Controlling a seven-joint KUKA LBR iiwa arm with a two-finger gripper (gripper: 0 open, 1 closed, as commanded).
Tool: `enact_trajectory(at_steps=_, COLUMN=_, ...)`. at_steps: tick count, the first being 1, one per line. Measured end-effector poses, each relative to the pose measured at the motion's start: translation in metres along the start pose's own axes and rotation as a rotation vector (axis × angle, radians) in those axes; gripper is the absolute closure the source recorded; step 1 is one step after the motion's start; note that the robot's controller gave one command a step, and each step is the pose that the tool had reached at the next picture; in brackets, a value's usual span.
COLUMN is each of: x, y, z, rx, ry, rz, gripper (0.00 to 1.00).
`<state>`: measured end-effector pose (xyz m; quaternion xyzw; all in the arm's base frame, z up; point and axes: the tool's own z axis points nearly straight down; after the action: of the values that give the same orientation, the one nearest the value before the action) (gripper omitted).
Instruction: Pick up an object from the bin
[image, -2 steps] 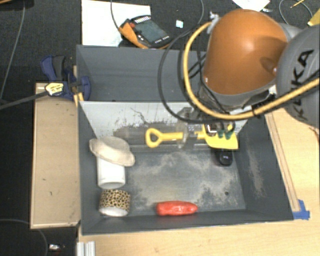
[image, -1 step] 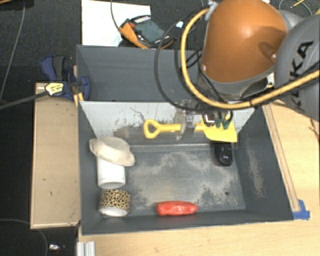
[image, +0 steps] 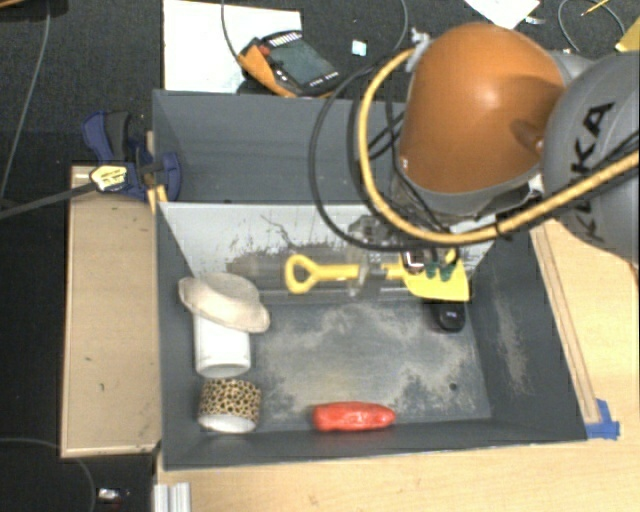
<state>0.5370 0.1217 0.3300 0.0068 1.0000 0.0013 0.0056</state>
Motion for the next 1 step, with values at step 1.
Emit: enact_trajectory(at_steps=1, x=0.0140, y=-0.0002, z=-0.0253, rx=-0.001, ry=0.000, rz=0.084, gripper=0.00)
